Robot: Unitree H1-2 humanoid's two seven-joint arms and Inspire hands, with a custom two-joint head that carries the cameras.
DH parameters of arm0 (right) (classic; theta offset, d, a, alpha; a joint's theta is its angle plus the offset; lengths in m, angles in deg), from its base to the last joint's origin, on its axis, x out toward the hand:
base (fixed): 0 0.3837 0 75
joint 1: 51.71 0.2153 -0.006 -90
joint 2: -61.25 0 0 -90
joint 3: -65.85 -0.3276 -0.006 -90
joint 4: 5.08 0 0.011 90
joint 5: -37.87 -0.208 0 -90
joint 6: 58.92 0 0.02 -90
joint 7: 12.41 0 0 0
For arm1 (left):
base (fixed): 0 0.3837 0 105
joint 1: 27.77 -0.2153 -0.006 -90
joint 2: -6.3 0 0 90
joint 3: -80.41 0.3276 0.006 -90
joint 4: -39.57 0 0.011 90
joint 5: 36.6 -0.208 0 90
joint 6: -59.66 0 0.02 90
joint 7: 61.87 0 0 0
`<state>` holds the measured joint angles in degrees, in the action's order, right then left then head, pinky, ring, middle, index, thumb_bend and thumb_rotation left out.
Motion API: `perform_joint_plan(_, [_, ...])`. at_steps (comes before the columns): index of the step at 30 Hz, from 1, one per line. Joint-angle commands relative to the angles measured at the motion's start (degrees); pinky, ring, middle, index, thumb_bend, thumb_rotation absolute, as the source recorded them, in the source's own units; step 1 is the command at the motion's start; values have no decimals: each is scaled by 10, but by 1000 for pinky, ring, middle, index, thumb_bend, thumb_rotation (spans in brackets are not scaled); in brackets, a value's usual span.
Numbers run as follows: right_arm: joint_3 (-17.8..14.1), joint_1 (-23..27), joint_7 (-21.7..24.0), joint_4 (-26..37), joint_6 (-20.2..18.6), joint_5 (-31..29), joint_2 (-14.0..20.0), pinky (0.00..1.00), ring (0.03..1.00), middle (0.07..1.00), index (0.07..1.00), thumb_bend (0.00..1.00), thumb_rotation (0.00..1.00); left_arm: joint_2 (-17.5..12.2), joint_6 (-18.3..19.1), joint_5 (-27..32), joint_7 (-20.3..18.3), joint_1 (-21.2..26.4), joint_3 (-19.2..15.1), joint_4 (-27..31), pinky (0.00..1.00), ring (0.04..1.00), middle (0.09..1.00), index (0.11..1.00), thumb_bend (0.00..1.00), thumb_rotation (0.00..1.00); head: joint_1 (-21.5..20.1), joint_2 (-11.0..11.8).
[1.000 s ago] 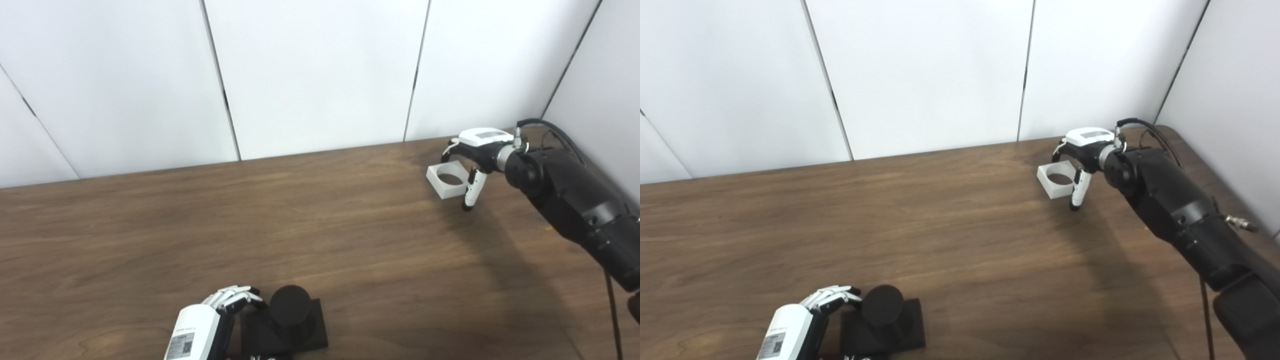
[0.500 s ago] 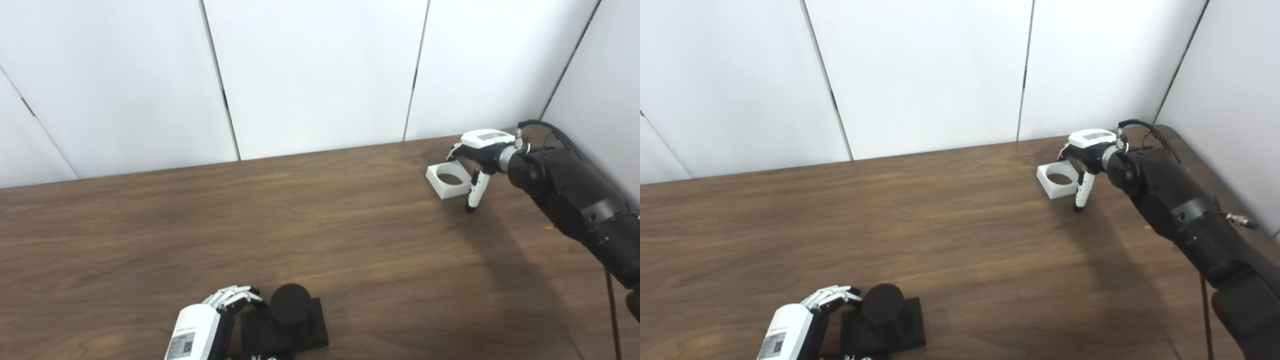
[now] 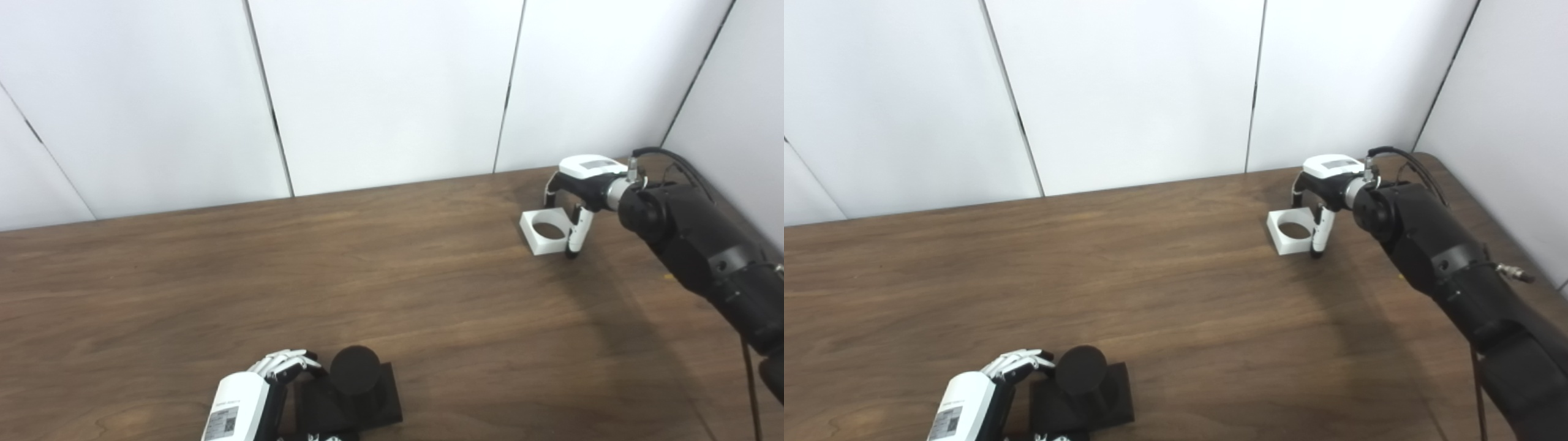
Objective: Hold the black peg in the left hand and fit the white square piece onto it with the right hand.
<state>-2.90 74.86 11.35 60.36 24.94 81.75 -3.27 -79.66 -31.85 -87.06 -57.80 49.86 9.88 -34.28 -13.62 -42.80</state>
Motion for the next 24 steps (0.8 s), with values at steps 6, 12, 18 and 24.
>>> perform_joint_plan(6, [-8,15,-26,14,12,5,12,867,904,796,485,521,125,1,2,5,-21,-7,7,-3,691,783,744,487,514,43,1,-1])
perform_joint_plan(12, [-15,8,-16,48,8,1,18,873,905,788,484,520,122,2,1,4,-19,-4,8,-8,688,781,743,487,513,43,6,-2])
perform_joint_plan(18, [-23,-3,46,160,-3,-7,37,871,909,785,485,521,124,7,3,0,-18,1,12,-13,687,777,740,487,514,42,23,-5])
perform_joint_plan(24, [-46,-20,122,325,-15,-34,44,847,912,780,485,521,125,14,14,-3,-23,4,15,-12,683,781,743,487,513,44,30,-9])
